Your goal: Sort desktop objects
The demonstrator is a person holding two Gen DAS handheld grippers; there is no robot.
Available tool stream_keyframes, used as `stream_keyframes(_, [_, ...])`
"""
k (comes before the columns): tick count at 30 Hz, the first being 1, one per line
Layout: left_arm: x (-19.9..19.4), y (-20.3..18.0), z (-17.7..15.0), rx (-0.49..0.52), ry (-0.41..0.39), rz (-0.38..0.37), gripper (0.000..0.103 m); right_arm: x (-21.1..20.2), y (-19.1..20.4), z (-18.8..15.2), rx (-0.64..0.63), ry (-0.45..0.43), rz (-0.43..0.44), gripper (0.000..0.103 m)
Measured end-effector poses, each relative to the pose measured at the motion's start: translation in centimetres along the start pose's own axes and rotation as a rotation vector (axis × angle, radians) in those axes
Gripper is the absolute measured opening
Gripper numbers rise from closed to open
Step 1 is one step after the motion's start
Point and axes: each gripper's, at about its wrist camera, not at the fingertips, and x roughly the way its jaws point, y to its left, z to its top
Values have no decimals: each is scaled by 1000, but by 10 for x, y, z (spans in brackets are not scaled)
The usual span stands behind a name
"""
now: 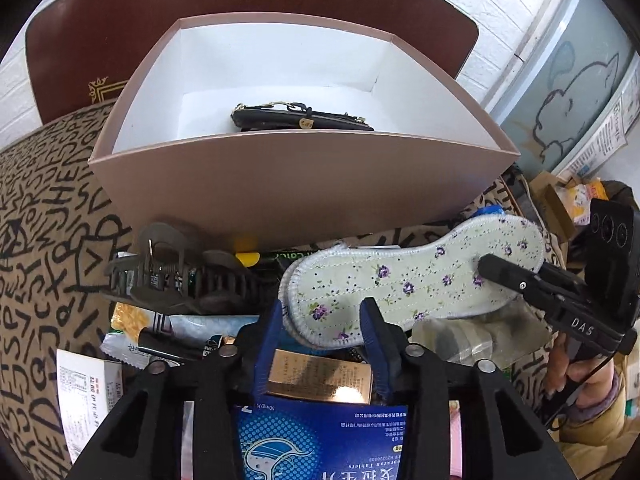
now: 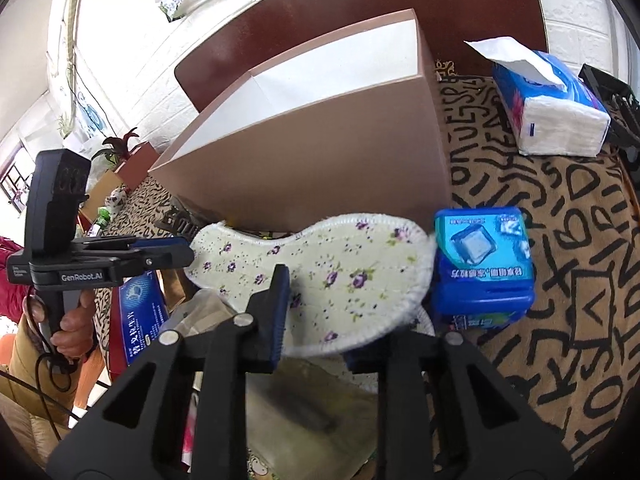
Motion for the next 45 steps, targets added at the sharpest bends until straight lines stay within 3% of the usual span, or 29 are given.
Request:
stream_keyframes(1, [0,-2,0,13,2,8,62,-1,-1,0,4,-3,5,25])
stream_keyframes(3, [1,-8,2,41,5,25,73,-3,-4,1,25,-14,28,22])
stream_keyframes(6, [6,-14,3,65,26,38,73,-6,-9,2,63,-28,70,18])
stream_keyframes(14, [3,-21,2,94,-9,50,73,-8,-16,1,61,-1,28,23])
stream_keyframes(29, [-4,-36,1,139,-32,-11,73,-30,-19,-6,-11,-32,-25,25])
stream_keyframes(34, [-4,-44,2,161,-32,-26,73,-37,-16,-9,-47,-42,-75,35])
stream_keyframes(38, [-1,-48,1,169,-26,-33,73,-45,-13,-11,-79,-72,-121,35])
stream_keyframes(42, [3,-51,0,174,-11,-40,73,-49,-6,-11,-140,-89,-149,22])
stream_keyframes(45, [6,-50,-1,167,-1,-46,73,-56,5,-14,-230,-158,-169,20])
